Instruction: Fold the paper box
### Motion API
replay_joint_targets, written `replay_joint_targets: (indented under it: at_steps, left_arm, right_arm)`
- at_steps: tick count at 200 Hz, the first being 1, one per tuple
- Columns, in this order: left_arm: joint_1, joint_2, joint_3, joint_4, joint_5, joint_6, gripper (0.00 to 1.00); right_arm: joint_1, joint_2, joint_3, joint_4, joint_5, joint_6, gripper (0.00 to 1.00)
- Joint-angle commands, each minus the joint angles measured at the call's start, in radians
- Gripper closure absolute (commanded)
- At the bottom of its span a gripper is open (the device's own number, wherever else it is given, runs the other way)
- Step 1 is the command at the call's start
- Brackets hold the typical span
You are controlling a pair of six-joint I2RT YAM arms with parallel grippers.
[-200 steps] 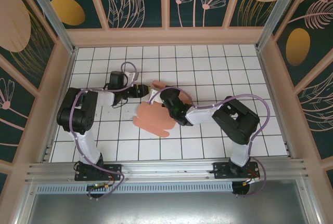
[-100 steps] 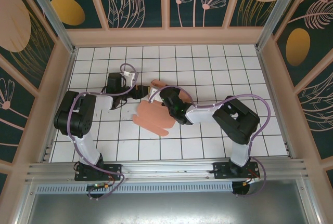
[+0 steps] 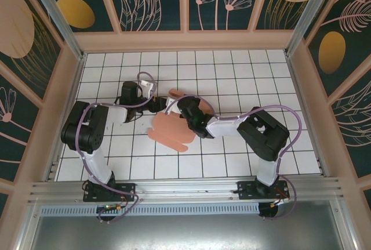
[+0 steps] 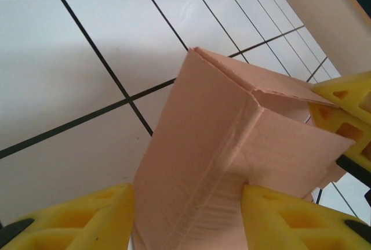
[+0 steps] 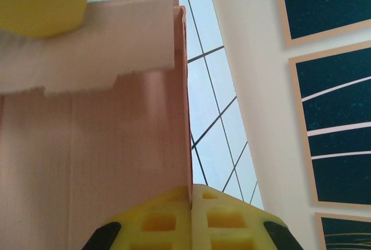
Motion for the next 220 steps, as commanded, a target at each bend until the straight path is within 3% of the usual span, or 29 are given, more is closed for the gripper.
replay_joint_targets:
  at_steps: [1,80,124,169,220]
  left_arm:
    - [-0.018,0.017,0.021,-0.028,-0.022,0.061,0.5]
    - [-0.023,0.021,0.024,-0.023,-0.145,0.036,0.57]
    - [-0.022,0.024,0.001,0.022,-0.152,0.016,0.58]
    - [-0.027,0.039,0.003,0.028,-0.143,0.022,0.59]
    - [-0.029,0.002,-0.026,0.051,-0.167,0.022,0.52]
  right_arm:
    - [0.0,-0.004,0.031,-0.001,-0.008,0.032,1.0]
    - [0.015,0.003,0.041,0.006,0.034,0.02,1.0]
    - [0.046,0.058,0.028,0.155,0.14,-0.093,1.0]
    - [0.059,0.08,0.033,0.182,0.167,-0.122,1.0]
    - [0.046,0.097,0.122,0.038,0.15,-0.022,1.0]
